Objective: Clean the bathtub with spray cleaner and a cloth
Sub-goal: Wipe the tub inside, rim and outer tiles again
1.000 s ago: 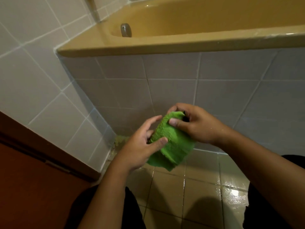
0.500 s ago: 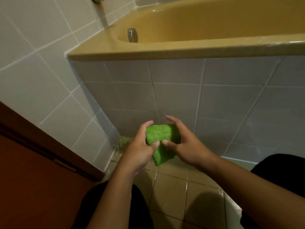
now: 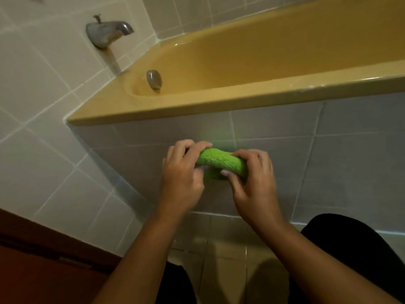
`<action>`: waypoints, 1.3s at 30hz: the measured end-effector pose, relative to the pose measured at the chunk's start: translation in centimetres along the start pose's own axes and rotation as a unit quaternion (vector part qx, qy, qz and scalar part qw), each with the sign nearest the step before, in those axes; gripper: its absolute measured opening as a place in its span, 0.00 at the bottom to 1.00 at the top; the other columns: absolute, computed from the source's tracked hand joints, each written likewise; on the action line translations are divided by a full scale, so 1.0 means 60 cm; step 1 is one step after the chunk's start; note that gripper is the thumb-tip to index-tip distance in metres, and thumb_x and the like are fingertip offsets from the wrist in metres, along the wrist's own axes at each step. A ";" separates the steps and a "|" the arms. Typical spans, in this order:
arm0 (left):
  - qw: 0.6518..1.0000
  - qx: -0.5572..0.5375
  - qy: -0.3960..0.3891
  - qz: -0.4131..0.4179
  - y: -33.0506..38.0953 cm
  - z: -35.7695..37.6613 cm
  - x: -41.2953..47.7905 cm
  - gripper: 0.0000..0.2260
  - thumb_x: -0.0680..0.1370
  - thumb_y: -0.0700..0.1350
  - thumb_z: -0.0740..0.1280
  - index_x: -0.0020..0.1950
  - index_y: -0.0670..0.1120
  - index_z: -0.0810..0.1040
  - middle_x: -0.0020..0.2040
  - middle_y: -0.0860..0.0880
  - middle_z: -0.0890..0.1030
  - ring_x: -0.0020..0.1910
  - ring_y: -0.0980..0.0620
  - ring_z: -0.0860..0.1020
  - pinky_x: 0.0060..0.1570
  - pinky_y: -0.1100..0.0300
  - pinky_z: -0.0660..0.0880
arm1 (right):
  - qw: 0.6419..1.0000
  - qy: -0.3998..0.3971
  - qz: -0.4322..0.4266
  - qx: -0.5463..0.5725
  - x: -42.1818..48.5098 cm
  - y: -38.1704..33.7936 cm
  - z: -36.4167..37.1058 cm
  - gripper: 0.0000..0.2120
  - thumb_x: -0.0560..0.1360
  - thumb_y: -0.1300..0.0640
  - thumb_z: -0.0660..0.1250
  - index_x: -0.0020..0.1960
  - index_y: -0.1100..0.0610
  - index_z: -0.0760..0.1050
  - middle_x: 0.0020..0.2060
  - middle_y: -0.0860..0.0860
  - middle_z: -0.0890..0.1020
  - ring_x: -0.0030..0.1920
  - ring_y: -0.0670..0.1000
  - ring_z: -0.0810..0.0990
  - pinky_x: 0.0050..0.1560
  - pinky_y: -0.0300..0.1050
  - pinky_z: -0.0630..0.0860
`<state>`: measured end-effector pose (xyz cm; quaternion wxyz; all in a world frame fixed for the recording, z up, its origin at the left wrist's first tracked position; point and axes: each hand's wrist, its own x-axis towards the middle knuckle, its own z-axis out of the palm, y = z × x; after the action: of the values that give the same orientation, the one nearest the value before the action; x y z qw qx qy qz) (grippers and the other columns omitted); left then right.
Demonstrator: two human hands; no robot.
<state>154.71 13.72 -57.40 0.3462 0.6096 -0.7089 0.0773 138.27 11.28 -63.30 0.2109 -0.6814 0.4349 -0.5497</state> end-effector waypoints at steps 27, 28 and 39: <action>0.963 -0.065 -0.175 0.196 -0.020 -0.055 0.251 0.19 0.86 0.55 0.53 0.72 0.57 0.76 0.71 0.58 0.77 0.72 0.56 0.73 0.68 0.44 0.72 | 0.945 0.305 -0.012 -0.114 0.115 -0.022 0.148 0.30 0.87 0.44 0.50 0.83 0.41 0.38 0.82 0.46 0.33 0.82 0.62 0.34 0.78 0.72 0.39; 0.966 -0.036 -0.180 0.182 -0.016 -0.052 0.258 0.19 0.85 0.56 0.52 0.72 0.59 0.75 0.72 0.60 0.76 0.72 0.57 0.73 0.68 0.47 0.73 | 0.939 0.316 -0.017 -0.133 0.118 -0.018 0.152 0.30 0.87 0.43 0.50 0.83 0.40 0.38 0.82 0.46 0.33 0.82 0.62 0.34 0.78 0.72 0.41; 0.968 0.144 -0.165 0.120 0.024 -0.038 0.259 0.19 0.86 0.58 0.45 0.63 0.55 0.74 0.58 0.49 0.81 0.56 0.40 0.77 0.45 0.51 0.64 | 0.898 0.420 0.065 -0.113 0.057 0.084 0.222 0.29 0.87 0.45 0.48 0.84 0.43 0.40 0.84 0.53 0.40 0.83 0.61 0.41 0.80 0.66 0.44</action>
<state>154.01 2.71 -46.16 0.1213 0.5675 -0.8057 0.1183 148.94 3.26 -69.33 -0.0352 -0.3767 0.5854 -0.7170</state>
